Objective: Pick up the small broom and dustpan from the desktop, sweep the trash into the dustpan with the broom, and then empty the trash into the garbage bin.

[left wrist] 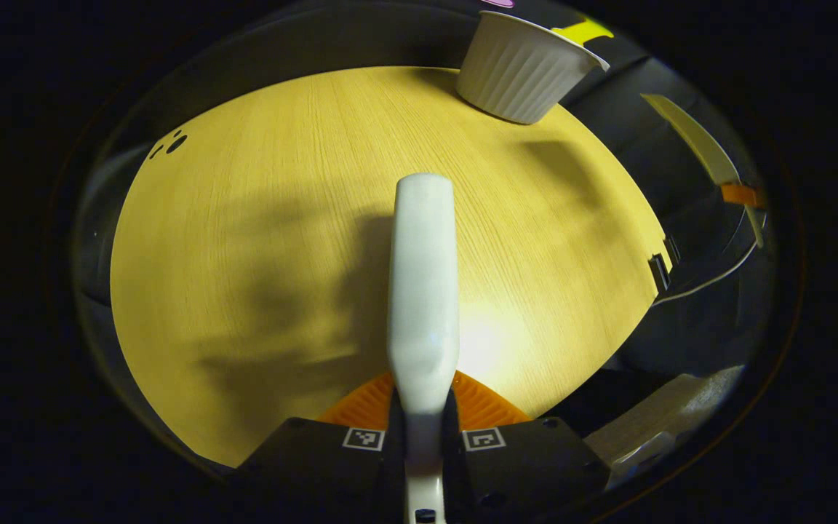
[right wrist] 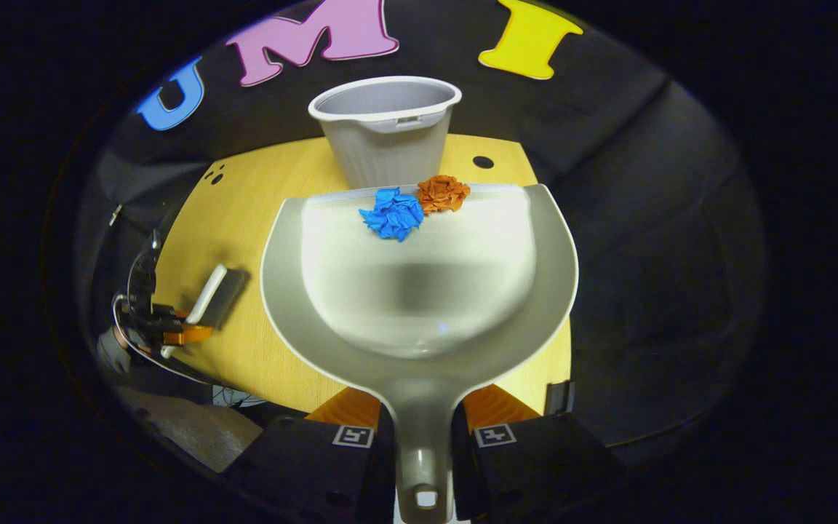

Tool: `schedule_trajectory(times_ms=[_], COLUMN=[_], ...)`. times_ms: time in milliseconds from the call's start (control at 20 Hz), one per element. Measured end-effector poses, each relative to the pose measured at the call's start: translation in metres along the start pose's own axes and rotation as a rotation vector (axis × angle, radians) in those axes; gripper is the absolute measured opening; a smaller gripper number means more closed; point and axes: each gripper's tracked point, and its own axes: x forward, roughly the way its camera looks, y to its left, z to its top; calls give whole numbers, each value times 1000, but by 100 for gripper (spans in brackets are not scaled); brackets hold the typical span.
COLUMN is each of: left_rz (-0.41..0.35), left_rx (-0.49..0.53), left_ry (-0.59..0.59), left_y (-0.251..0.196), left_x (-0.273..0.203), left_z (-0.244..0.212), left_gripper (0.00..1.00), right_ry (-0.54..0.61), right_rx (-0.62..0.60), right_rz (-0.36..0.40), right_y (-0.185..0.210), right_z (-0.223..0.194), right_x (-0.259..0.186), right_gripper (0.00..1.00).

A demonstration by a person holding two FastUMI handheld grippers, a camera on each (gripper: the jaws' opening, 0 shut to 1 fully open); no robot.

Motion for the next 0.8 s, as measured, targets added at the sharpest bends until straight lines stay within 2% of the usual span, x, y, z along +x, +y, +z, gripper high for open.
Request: schedule_trajectory(times_ms=[200,400,550,800], left_rz=[-7,-8,-8,-17], left_rx=[-15,-3,-8,-34], left_ry=[4,-3,-8,-9], left_y=[5,13,15,19], left_x=[2,1,-1,-1], left_z=[-14,-17,-23,-34], left_gripper=[25,25,25,25], right_ry=[-57,-75,-51,36], right_rx=[-15,-7,-56,-159], right_rz=[-47,-71,-127,-186], right_y=[-16,-23,-30,-24], right_z=[65,122,154,180], right_x=[-30,-28,-18,6], right_gripper=[35,35,35,35])
